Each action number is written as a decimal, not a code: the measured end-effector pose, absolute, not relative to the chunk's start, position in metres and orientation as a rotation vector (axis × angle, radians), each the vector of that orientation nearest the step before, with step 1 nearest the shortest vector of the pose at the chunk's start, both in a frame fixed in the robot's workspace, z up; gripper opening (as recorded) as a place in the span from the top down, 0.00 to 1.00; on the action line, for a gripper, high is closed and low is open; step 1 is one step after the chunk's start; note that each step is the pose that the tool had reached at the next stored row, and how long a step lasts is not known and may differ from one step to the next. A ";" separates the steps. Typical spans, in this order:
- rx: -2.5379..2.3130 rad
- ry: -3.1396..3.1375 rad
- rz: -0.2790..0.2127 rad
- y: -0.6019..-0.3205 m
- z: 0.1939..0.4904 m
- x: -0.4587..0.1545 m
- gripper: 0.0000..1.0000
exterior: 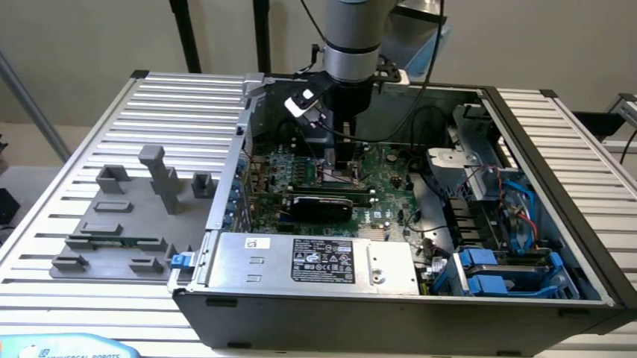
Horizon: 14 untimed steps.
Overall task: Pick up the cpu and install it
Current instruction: 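Place the cpu into insertion slot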
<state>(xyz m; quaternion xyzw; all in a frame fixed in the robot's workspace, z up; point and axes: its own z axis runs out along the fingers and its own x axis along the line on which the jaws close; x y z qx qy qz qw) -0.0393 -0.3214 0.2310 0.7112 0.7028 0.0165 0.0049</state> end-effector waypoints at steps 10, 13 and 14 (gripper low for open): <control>2.239 2.212 0.028 -0.322 0.218 -0.033 0.45; 2.242 2.215 0.025 -0.325 0.216 -0.032 0.45; 2.242 2.215 0.025 -0.326 0.216 -0.032 0.45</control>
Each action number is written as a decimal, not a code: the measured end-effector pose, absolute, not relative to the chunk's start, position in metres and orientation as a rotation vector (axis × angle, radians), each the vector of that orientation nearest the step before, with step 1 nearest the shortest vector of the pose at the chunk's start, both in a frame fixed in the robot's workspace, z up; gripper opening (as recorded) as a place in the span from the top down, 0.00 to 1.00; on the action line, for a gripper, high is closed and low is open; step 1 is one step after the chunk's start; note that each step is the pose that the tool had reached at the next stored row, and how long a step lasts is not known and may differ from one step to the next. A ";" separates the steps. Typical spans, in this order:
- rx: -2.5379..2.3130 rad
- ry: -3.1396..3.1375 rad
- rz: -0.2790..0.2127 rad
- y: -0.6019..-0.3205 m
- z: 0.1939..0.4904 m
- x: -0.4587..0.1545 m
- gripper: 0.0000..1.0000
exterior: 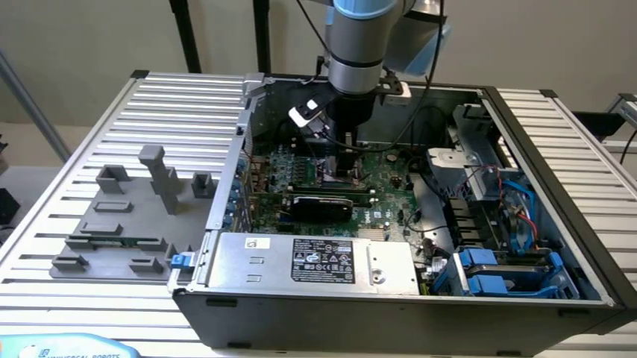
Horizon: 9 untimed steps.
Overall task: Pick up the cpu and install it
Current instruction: 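Place the cpu into insertion slot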
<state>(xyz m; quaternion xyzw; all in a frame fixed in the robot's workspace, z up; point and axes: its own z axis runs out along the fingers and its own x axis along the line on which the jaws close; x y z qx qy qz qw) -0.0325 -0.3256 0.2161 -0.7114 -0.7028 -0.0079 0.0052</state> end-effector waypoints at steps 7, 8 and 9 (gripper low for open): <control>-2.225 -2.198 -0.029 -0.326 0.212 -0.033 0.45; -2.225 -2.198 -0.029 -0.326 0.212 -0.033 0.45; -2.225 -2.198 -0.029 -0.326 0.211 -0.033 0.45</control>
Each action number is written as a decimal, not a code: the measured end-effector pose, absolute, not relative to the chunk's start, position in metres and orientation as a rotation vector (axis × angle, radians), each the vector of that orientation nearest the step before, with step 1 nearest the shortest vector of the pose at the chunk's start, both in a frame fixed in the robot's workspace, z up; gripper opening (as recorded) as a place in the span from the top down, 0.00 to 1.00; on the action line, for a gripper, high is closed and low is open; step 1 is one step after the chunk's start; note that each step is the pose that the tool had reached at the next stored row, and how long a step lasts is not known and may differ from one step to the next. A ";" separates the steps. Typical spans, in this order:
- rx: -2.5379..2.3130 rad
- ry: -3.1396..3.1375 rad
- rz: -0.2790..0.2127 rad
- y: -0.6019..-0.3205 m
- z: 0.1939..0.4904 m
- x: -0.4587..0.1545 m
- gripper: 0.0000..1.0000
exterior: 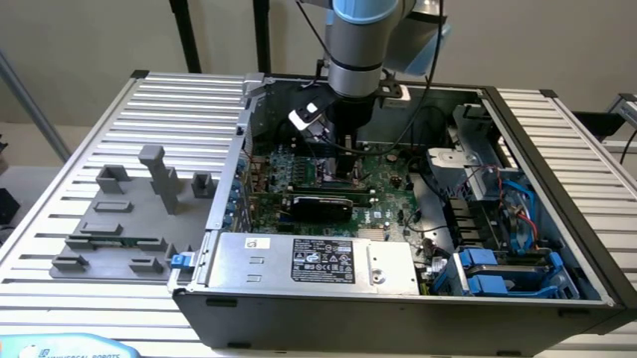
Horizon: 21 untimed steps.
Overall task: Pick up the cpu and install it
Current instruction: 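Place the cpu into insertion slot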
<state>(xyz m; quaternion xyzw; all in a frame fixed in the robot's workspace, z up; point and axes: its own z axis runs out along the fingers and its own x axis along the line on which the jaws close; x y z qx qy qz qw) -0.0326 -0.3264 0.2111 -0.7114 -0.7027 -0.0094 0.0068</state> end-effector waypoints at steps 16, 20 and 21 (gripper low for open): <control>-2.233 -2.184 -0.022 -0.326 0.205 -0.034 0.45; -2.241 -2.176 -0.022 -0.326 0.204 -0.034 0.45; -2.243 -2.173 -0.022 -0.326 0.204 -0.034 0.45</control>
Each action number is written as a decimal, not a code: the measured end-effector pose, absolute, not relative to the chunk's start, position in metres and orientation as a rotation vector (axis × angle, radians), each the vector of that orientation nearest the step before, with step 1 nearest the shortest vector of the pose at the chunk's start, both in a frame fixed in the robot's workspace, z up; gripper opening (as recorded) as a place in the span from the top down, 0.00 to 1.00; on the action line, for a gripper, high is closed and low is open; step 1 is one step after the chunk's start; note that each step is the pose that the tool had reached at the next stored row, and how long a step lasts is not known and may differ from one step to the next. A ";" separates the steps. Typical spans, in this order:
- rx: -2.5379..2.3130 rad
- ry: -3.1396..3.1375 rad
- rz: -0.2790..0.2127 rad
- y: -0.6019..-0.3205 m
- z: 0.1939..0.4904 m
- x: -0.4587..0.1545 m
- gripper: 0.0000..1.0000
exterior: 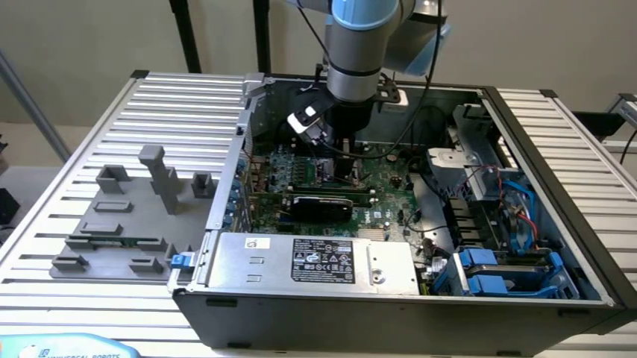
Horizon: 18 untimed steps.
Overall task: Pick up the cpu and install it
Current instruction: 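Place the cpu into insertion slot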
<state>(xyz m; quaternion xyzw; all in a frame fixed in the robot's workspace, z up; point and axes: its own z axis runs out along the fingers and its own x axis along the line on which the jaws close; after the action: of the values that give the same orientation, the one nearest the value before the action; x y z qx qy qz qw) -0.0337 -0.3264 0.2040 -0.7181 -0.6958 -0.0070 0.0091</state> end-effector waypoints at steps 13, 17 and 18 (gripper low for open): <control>-2.258 -2.158 -0.022 -0.326 0.202 -0.034 0.45; -2.258 -2.158 -0.022 -0.325 0.201 -0.034 0.45; -2.259 -2.158 -0.022 -0.325 0.201 -0.034 0.45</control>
<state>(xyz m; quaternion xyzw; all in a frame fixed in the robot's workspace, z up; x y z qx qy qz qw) -0.0337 -0.3248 0.2013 -0.7230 -0.6908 -0.0069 0.0089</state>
